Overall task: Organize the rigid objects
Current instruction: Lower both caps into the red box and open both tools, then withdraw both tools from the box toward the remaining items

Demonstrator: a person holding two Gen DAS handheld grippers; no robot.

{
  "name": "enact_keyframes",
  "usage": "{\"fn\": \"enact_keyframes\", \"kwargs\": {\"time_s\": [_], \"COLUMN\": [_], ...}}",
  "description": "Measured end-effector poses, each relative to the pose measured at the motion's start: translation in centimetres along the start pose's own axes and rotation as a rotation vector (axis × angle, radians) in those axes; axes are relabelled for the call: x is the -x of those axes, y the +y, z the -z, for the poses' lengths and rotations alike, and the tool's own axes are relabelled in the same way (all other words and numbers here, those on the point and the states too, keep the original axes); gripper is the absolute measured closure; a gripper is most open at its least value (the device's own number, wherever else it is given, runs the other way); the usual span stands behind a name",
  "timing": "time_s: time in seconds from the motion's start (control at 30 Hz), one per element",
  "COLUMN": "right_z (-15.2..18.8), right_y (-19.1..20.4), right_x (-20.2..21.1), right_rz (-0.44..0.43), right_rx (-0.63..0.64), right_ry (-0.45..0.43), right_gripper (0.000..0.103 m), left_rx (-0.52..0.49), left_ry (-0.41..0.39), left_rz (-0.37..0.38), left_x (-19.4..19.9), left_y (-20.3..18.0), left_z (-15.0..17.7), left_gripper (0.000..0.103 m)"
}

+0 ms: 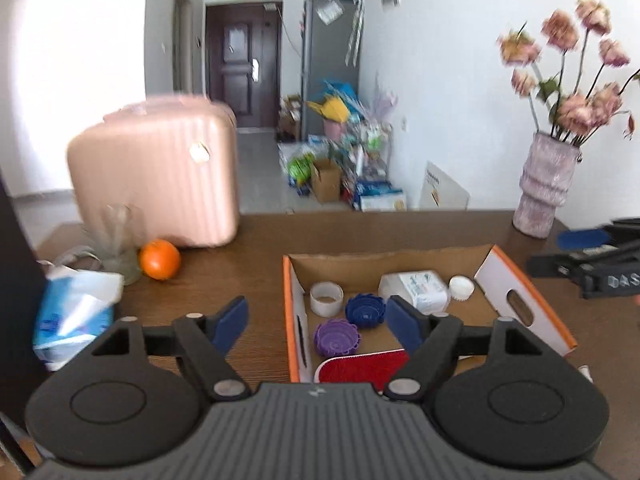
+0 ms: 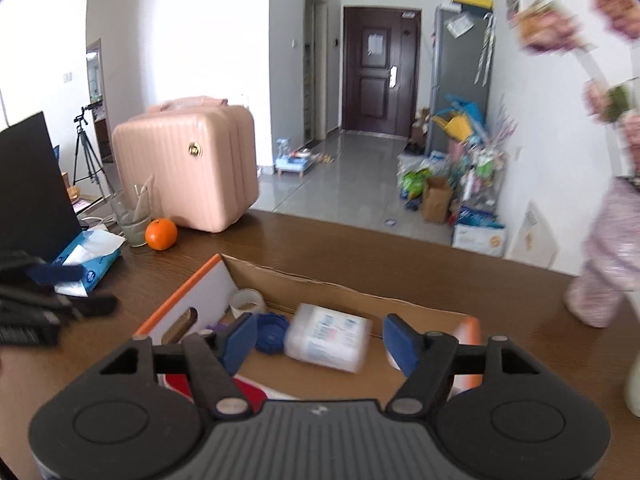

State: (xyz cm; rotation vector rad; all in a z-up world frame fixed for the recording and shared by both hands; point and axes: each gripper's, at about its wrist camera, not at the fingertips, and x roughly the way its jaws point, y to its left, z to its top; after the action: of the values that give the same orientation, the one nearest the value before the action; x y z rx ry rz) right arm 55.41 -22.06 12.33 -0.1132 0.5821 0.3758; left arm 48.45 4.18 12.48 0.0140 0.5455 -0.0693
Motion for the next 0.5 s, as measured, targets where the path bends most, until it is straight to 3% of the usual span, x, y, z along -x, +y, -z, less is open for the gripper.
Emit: {"fn": "enact_keyframes", "kwargs": {"time_s": [0.07,0.23,0.5], "right_z": [1.1,3.9,6.8], "right_y": [-0.7,-1.3,-0.1], "right_x": [3.3,9.9,15.7], "right_rz": [0.016,0.034,0.035], "right_rx": [0.008,0.030,0.070], "right_ry": [-0.024,-0.077,-0.148], "right_gripper": [0.030,0.025,0.021], "left_rx": [-0.012,-0.050,-0.061], "left_ry": [-0.041,-0.113,-0.162], "left_rz": [-0.013,-0.026,-0.003], "left_x": [2.7,8.3,13.7], "left_y": [-0.8,-3.0,-5.5], "left_z": [0.2,1.2,3.0], "left_gripper": [0.014,0.010,0.007]}}
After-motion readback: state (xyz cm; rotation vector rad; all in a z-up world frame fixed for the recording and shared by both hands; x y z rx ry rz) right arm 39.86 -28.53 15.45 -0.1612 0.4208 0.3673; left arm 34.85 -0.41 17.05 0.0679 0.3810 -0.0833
